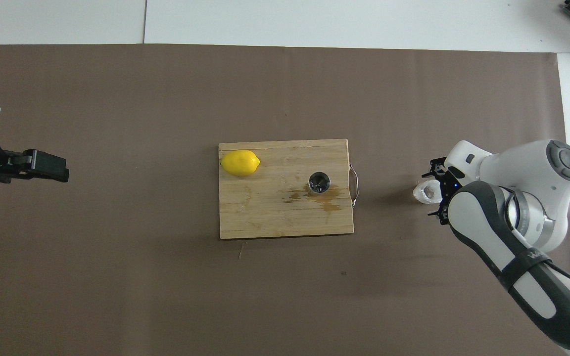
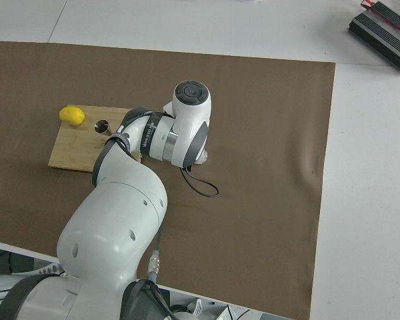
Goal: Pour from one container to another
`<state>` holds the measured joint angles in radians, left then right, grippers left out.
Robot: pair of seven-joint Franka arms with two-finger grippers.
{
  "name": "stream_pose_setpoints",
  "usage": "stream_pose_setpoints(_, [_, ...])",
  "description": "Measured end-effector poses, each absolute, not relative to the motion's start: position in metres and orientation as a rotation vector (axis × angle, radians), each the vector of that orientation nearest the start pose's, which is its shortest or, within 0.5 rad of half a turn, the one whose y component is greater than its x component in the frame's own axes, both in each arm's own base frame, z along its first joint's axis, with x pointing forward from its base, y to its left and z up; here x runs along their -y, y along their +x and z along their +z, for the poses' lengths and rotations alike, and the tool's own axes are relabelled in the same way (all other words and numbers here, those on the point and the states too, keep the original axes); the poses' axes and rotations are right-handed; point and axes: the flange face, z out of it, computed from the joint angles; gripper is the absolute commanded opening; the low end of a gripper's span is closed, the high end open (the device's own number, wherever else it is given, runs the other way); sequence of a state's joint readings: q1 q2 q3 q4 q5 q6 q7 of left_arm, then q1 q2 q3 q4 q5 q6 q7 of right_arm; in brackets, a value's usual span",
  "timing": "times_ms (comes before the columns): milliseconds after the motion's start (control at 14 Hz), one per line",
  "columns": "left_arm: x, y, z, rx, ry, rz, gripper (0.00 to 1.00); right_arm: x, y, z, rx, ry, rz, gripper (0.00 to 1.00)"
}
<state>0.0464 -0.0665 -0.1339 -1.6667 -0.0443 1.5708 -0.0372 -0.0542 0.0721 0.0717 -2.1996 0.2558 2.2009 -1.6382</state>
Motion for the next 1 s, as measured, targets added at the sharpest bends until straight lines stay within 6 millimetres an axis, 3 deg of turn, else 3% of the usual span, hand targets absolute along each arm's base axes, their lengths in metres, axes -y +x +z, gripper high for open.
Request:
stream_pose_setpoints(287, [0.054,0.530,0.615,-0.078,-3.174,0.051,1.00,-0.022,0.529,0.398,1.846,-2.342,-0.201,1.00])
stream_pose_setpoints(645, [0.054,0.530,0.615,-0.078,-3.174,0.051,1.00,-0.024,0.553,0.499,1.499,-2.624,-0.341,1.00])
stream_pose_setpoints(1003, [0.054,0.530,0.615,-0.077,-3.174,0.051,1.00,-0.025,0.562,0.534,1.082,-2.875,-0.244,1.00])
